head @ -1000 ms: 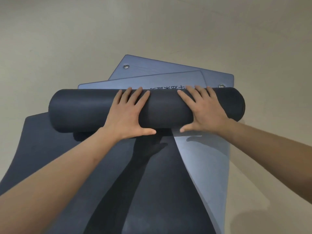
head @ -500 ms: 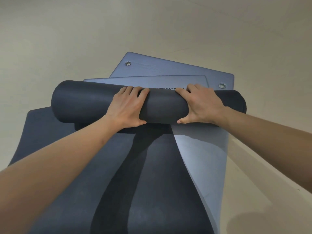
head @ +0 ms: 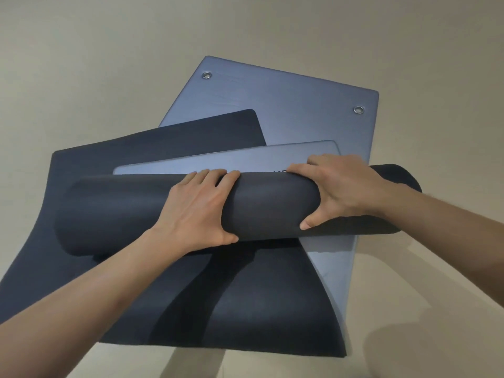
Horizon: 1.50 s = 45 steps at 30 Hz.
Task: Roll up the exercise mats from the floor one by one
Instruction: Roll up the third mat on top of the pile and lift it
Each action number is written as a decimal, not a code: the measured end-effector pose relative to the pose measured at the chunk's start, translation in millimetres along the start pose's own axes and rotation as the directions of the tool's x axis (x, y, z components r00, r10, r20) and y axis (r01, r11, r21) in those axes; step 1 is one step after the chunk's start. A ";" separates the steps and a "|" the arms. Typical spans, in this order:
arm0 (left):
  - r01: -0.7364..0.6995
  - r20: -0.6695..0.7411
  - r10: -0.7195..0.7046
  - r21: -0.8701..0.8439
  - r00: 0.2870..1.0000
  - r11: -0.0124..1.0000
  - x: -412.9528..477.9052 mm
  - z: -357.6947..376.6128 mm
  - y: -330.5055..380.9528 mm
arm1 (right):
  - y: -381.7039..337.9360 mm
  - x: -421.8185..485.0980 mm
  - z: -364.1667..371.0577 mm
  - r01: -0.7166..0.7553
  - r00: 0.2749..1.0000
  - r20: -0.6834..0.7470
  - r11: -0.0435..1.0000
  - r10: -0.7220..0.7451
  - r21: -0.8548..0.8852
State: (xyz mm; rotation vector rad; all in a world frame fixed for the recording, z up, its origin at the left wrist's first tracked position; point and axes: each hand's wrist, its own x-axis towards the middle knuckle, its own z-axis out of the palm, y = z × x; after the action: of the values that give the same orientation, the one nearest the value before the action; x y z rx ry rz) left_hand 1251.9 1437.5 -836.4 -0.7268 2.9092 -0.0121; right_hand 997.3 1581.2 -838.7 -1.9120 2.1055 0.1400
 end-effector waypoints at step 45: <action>-0.165 -0.165 0.182 0.111 0.969 0.980 150.8 27.0 41.2 | 70.4 -23.6 43.8 -0.222 0.657 -0.125 0.349 0.743 0.910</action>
State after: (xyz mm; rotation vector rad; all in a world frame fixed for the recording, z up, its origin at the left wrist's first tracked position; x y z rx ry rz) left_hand 1104.8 1404.0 -885.4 -0.4753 3.1026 -0.2057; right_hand 936.2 1623.4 -882.5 -0.6375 2.3185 -1.2395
